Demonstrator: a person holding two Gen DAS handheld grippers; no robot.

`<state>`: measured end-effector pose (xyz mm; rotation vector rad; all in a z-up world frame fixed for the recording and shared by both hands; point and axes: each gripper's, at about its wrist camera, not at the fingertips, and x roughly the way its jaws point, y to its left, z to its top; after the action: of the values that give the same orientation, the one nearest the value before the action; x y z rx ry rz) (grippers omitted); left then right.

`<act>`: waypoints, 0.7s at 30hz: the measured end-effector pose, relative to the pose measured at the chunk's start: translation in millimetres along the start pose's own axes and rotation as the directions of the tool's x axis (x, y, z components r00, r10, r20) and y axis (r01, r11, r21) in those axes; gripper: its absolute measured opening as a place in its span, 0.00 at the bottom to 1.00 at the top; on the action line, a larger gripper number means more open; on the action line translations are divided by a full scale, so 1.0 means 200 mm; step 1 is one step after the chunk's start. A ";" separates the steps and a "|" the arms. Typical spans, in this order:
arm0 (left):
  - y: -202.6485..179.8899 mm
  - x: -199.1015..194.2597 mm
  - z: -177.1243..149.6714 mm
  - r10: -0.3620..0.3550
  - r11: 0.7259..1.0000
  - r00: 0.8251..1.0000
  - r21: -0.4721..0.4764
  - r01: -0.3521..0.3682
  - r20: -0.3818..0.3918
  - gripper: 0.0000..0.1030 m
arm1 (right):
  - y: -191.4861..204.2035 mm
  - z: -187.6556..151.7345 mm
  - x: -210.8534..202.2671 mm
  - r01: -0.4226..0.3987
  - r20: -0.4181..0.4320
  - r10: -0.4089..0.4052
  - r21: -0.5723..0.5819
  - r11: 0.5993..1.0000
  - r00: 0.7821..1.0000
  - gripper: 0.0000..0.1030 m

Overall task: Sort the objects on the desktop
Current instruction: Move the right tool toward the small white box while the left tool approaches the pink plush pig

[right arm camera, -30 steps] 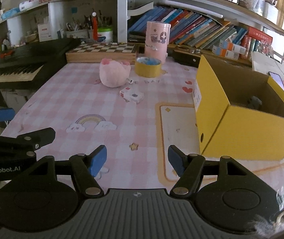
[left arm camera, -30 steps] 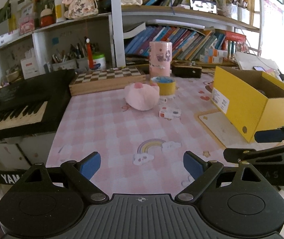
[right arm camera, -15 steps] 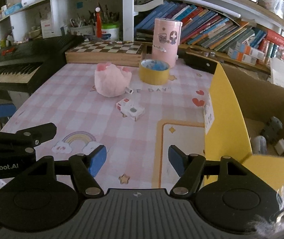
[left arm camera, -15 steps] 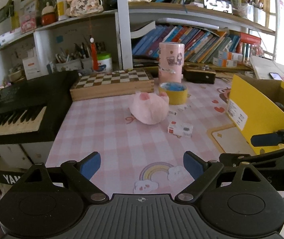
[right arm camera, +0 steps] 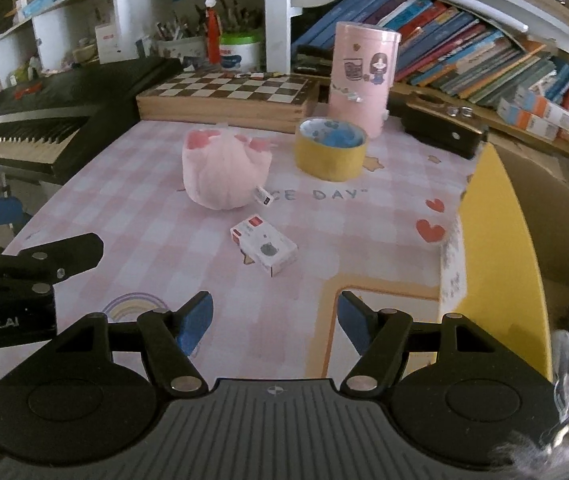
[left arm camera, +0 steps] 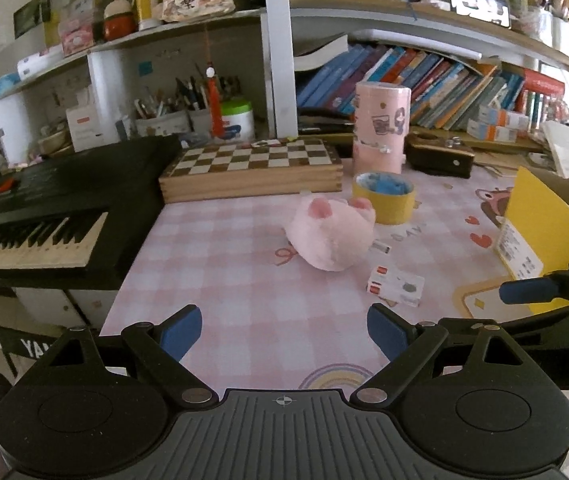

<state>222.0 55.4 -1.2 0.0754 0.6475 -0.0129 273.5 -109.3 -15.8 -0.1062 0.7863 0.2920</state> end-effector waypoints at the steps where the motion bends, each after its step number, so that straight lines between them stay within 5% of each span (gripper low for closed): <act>1: 0.00 0.01 0.01 0.005 1.000 1.000 0.001 -0.005 -0.001 0.89 | -0.01 0.01 0.02 -0.005 -0.002 0.005 -0.005 1.000 1.000 0.64; 8: -0.03 0.08 0.06 0.020 1.000 1.000 0.001 -0.020 -0.010 0.89 | -0.02 0.08 0.17 -0.049 -0.033 0.047 -0.041 0.998 0.998 0.64; 21: -0.02 0.32 0.23 -0.023 0.995 0.999 -0.102 0.019 -0.041 0.89 | -0.04 0.17 0.42 -0.091 -0.082 0.083 -0.098 0.991 0.993 0.46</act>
<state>301.3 48.0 -3.9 -0.0294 0.6898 0.0016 355.6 -92.5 -52.9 -0.1803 0.8549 0.4126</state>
